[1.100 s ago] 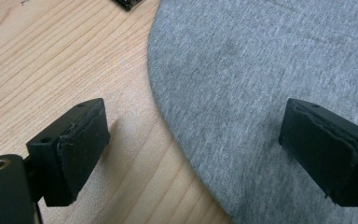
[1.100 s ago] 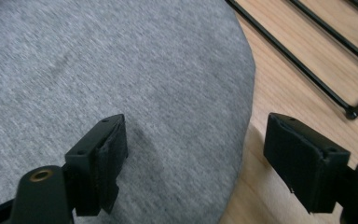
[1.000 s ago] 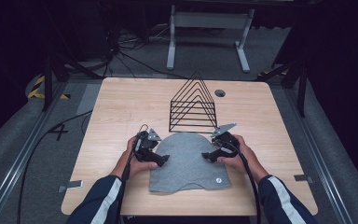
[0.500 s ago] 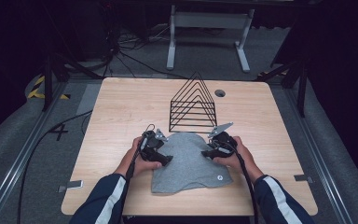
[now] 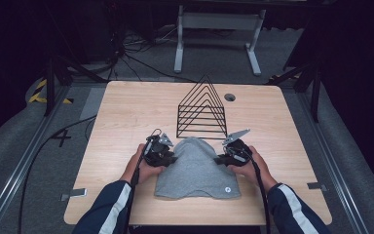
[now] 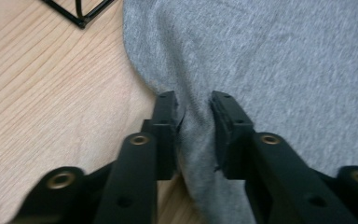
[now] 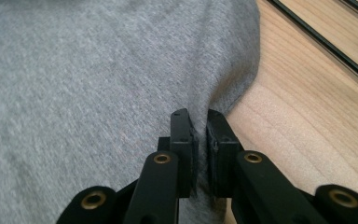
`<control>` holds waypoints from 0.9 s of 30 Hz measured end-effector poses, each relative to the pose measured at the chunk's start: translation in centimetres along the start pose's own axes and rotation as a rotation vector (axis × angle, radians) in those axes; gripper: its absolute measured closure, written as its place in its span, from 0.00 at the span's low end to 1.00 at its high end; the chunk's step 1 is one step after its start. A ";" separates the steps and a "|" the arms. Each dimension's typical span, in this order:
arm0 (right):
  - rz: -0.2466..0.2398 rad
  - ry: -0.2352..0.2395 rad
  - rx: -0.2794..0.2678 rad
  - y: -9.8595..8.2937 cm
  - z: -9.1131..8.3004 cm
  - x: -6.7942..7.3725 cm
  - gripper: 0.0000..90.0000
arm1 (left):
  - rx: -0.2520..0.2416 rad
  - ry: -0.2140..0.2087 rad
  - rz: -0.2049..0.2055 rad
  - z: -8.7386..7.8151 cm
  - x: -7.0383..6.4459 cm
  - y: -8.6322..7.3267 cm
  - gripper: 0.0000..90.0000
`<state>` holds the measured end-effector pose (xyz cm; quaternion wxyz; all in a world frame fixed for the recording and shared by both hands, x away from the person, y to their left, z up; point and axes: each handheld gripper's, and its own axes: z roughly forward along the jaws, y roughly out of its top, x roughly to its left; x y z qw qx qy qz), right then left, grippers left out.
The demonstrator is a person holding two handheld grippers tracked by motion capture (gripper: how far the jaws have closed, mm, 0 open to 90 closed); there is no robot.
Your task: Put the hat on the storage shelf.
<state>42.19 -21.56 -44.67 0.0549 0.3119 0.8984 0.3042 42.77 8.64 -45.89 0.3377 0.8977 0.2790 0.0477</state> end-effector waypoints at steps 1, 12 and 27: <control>-0.012 0.008 0.003 -0.1 -0.1 0.0 0.92 | -0.008 -0.008 -0.006 0.0 0.0 -0.1 0.85; -0.056 0.019 -0.078 -0.2 -2.9 0.6 0.93 | -0.072 -0.004 0.084 -1.7 -0.9 0.9 0.93; -0.110 -0.053 -0.288 1.7 -10.4 1.7 0.94 | -0.289 0.041 0.220 -9.1 -2.8 5.7 0.94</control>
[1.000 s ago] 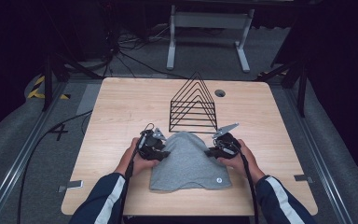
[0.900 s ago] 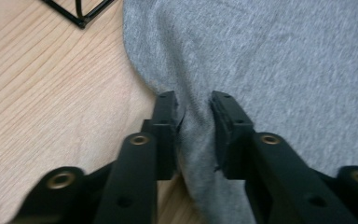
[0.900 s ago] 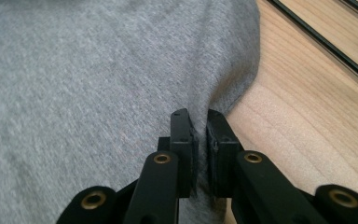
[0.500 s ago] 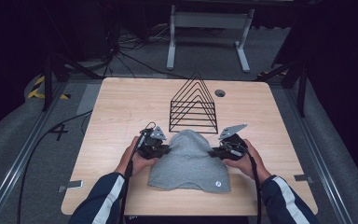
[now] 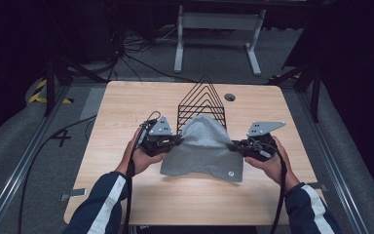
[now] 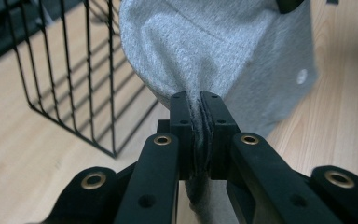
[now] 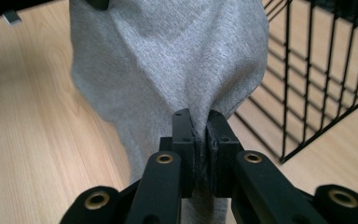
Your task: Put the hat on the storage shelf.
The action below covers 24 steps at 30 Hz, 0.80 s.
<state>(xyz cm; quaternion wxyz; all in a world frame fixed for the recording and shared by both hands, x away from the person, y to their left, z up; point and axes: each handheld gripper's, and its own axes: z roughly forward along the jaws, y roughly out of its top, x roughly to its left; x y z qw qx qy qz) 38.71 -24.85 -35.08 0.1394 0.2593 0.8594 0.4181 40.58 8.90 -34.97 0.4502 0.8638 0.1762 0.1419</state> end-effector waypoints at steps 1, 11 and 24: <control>-0.005 -0.007 -0.008 0.3 -0.3 0.0 0.94 | -0.011 0.005 0.007 -0.5 0.1 0.8 0.94; -0.063 -0.087 -0.107 5.9 -4.1 -1.0 0.94 | -0.082 0.060 0.083 -2.9 1.1 6.5 0.94; -0.068 -0.185 -0.228 13.4 -7.3 -4.0 0.94 | -0.146 0.171 0.128 -5.3 4.6 12.6 0.94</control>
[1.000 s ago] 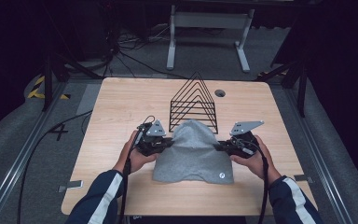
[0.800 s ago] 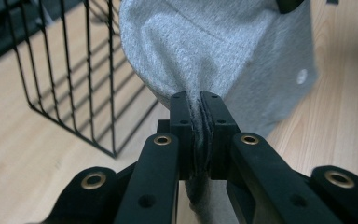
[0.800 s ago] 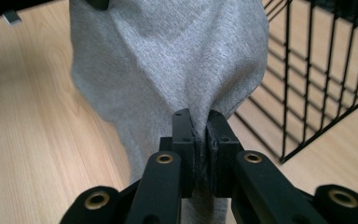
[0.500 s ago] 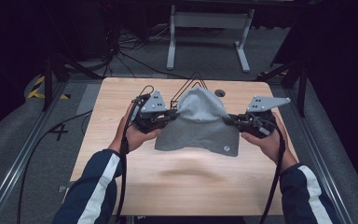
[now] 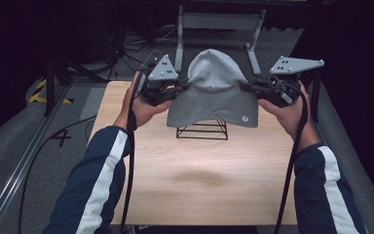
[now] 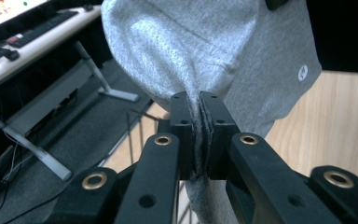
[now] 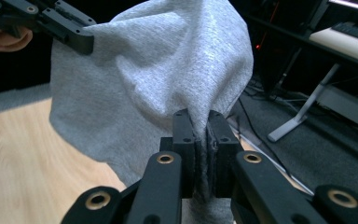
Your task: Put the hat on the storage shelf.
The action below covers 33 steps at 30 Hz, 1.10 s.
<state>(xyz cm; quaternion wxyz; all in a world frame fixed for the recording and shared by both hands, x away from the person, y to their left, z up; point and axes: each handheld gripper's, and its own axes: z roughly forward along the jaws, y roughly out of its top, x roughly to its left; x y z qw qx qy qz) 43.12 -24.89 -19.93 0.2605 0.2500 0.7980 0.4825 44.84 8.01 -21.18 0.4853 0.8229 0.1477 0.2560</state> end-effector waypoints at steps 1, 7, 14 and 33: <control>0.001 -0.007 -0.002 0.4 0.1 -0.2 0.94 | -0.005 0.002 -0.003 0.0 0.4 0.2 0.94; 0.000 -0.035 -0.008 2.0 1.3 -1.4 0.94 | 0.015 0.035 -0.007 0.7 2.1 1.2 0.94; 0.002 -0.054 -0.005 2.4 3.3 -2.7 0.94 | 0.022 0.048 -0.047 2.5 3.8 1.6 0.94; 0.042 -0.041 0.021 -0.1 6.3 -4.2 0.94 | 0.052 0.012 -0.112 5.8 5.1 -1.3 0.94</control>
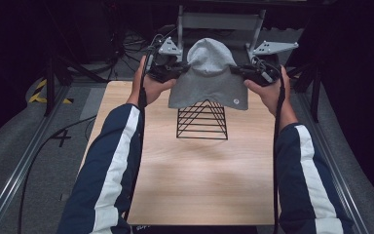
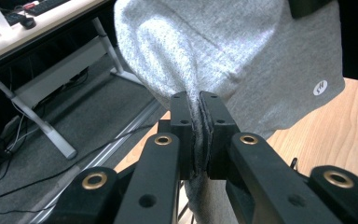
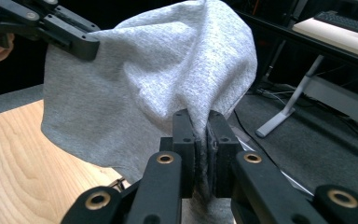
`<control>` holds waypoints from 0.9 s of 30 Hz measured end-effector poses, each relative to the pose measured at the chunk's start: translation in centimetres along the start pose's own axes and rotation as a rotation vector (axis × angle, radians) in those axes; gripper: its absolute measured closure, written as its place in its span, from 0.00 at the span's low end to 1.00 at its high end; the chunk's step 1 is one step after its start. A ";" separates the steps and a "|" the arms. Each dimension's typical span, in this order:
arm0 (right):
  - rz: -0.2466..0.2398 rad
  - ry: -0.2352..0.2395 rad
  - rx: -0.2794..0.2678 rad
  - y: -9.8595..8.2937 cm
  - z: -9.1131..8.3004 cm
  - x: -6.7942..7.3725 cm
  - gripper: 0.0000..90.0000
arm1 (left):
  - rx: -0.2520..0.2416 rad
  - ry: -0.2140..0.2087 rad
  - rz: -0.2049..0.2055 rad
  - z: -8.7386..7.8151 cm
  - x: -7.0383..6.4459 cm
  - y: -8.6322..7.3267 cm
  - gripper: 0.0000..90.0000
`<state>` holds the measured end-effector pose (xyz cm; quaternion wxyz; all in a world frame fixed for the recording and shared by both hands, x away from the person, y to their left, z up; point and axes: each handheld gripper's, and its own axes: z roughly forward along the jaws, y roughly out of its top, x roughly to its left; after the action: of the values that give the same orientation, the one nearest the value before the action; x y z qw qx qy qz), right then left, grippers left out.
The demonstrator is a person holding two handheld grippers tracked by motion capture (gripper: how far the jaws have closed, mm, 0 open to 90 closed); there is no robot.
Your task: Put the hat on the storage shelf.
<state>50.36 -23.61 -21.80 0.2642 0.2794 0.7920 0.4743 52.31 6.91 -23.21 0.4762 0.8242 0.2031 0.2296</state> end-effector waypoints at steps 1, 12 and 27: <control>-0.003 0.004 -0.001 -0.2 0.0 0.0 0.94 | -0.001 -0.002 -0.004 0.1 -0.2 -0.2 0.94; 0.005 0.036 -0.028 -1.2 -1.7 0.2 0.94 | -0.043 -0.032 0.023 -1.8 -1.4 0.5 0.94; -0.038 0.037 0.006 -2.2 -2.4 1.9 0.94 | -0.031 -0.057 0.032 -2.3 -2.6 -1.2 0.94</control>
<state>46.98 -24.64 -23.10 0.2575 0.2561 0.8032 0.4721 48.78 7.61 -23.68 0.4906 0.8261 0.1728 0.2168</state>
